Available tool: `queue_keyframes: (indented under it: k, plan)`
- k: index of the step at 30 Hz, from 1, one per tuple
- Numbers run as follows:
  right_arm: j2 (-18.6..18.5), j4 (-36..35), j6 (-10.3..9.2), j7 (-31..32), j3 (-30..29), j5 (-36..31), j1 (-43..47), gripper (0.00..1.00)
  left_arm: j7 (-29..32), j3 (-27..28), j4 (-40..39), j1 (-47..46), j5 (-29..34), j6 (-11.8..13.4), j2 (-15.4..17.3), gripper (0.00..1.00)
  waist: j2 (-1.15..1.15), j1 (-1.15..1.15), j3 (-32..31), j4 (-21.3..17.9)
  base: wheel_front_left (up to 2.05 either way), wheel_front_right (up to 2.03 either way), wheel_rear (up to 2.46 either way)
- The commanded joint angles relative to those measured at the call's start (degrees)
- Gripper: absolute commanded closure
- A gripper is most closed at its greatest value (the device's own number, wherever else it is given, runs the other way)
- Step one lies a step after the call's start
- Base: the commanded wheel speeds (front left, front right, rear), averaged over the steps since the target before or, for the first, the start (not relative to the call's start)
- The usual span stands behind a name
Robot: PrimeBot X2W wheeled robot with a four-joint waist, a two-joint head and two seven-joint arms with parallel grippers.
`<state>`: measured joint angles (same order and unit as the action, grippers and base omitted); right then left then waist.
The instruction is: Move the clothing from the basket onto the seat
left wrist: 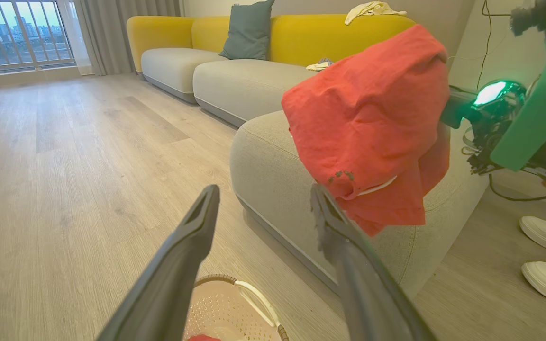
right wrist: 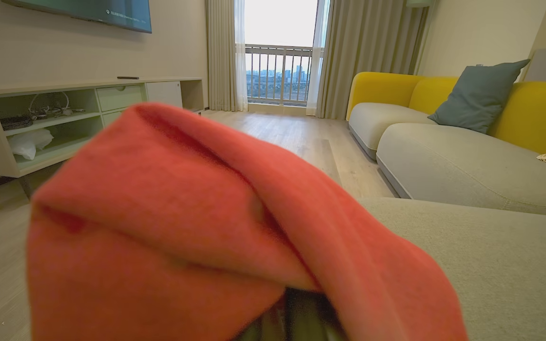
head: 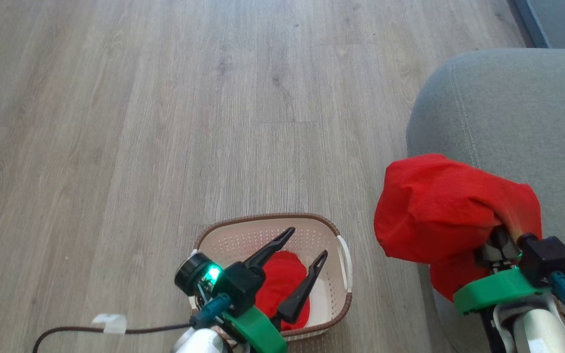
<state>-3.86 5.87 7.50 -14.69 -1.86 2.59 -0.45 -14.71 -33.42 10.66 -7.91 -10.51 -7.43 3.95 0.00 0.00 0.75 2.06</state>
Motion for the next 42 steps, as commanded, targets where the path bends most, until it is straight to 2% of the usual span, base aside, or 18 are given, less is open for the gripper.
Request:
queue_keyframes:
  k: [1, 9, 13, 23, 31, 42]
  plan:
    - [0.00, -1.83, -0.01, -0.31, 0.84, -0.10, -1.34, 1.00, -0.29, 1.80, -1.57, -1.38, 0.27, -0.05, -0.11, 0.00, 0.00, 0.00, 0.02, -0.07, 0.00, 0.00, 0.00]
    - [-0.01, -1.84, -0.01, -0.31, 0.44, -0.17, -1.71, 1.00, -0.29, 1.84, -1.60, -1.43, 0.22, -0.05, -0.18, 0.00, 0.00, 0.00, 0.35, -1.23, 0.00, 0.00, 0.00]
    - [0.04, -2.26, -0.01, -0.31, 0.30, -0.40, -2.04, 1.00, -0.29, 2.09, -1.75, -1.23, 0.22, -0.05, -0.04, 0.00, 0.00, 0.00, 0.52, -3.67, 0.00, 0.00, 0.00]
    - [0.03, -3.57, -0.01, -0.31, -0.79, -1.11, -2.63, 1.00, -0.29, 2.77, -2.90, -2.52, 0.75, -0.06, 0.22, 0.00, 0.00, 0.00, 2.45, -13.28, 0.00, 0.00, 0.00]
    - [0.49, -5.41, -0.01, -0.31, -2.40, -1.39, -3.45, 1.00, -0.29, 2.56, -4.16, -5.02, 1.14, -0.06, 1.24, 0.00, 0.00, 0.00, 6.55, -21.01, 0.00, 0.00, 0.00]
    - [0.94, -6.58, -0.01, -0.31, -3.87, -1.15, -3.43, 1.00, -0.29, 0.50, -5.38, -5.66, 1.22, -0.06, 2.55, 0.00, 0.00, 0.00, 9.36, -28.96, 0.00, 0.00, 0.00]
